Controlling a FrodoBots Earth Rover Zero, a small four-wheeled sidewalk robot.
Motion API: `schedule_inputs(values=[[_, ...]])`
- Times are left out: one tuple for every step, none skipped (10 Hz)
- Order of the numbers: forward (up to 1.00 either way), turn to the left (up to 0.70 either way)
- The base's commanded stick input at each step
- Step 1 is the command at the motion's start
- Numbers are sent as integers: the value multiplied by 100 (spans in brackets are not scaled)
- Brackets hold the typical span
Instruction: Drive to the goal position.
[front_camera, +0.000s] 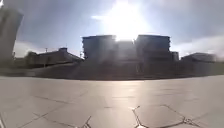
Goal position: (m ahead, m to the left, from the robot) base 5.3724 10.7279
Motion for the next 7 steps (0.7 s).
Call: schedule_inputs(values=[[85, 34], [85, 34], [85, 34], [85, 34], [85, 34], [85, 34], [85, 34]])
